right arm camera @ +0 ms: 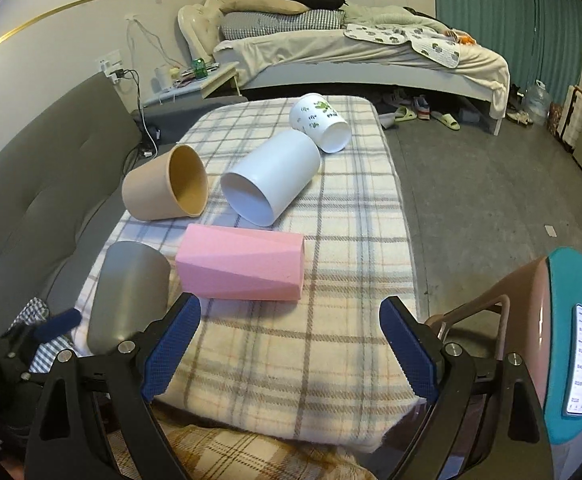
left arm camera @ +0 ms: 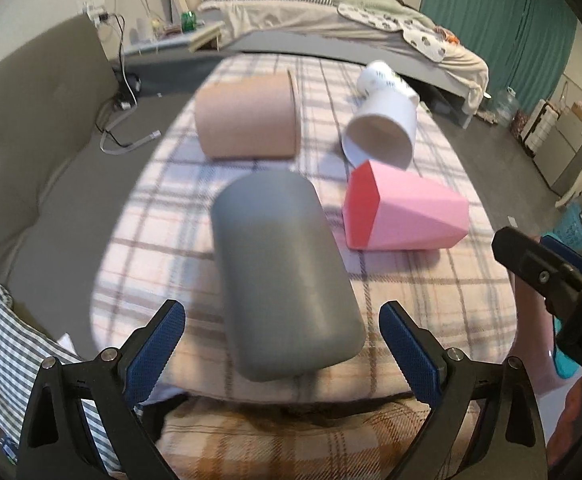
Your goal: Flip cup upside down
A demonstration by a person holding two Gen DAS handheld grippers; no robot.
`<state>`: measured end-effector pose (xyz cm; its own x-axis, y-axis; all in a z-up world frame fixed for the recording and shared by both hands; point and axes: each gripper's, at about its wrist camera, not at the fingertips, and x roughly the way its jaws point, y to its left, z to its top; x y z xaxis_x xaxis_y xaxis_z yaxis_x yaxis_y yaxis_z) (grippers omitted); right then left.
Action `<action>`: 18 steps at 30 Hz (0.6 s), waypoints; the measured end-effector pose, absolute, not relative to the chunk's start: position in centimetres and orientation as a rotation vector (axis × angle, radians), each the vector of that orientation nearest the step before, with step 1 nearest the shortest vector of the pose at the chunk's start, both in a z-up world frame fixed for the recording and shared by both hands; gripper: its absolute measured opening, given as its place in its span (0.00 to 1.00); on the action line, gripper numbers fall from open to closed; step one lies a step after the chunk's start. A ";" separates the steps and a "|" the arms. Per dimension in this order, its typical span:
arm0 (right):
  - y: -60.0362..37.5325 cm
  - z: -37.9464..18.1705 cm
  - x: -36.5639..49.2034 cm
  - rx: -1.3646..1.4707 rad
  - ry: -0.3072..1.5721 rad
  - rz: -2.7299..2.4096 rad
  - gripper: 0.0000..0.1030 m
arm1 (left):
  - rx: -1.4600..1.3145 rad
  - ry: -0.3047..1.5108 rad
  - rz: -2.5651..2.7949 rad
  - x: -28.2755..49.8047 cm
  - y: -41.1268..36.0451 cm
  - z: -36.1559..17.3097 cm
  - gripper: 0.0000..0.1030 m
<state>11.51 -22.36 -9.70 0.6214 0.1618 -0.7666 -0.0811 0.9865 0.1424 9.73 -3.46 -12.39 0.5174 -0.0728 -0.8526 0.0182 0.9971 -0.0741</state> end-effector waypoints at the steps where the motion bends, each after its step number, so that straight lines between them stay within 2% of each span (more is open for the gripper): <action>1: -22.5 -10.0 11.7 0.101 0.893 0.141 0.89 | -0.063 1.031 -0.055 9.9 -3.5 -12.7 0.96; 4: -22.6 -10.6 12.0 0.108 0.906 0.136 0.89 | -0.043 1.045 -0.064 10.1 -3.9 -13.3 0.76; 18: -22.4 -10.3 11.5 0.127 0.893 0.144 0.89 | -0.027 0.987 -0.096 9.2 -3.1 -10.3 0.75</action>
<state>11.53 -22.43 -10.35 0.6182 0.1779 -0.7656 -0.0721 0.9828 0.1702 9.22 -3.11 -10.30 0.5476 -0.0936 -0.8315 0.0687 0.9954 -0.0668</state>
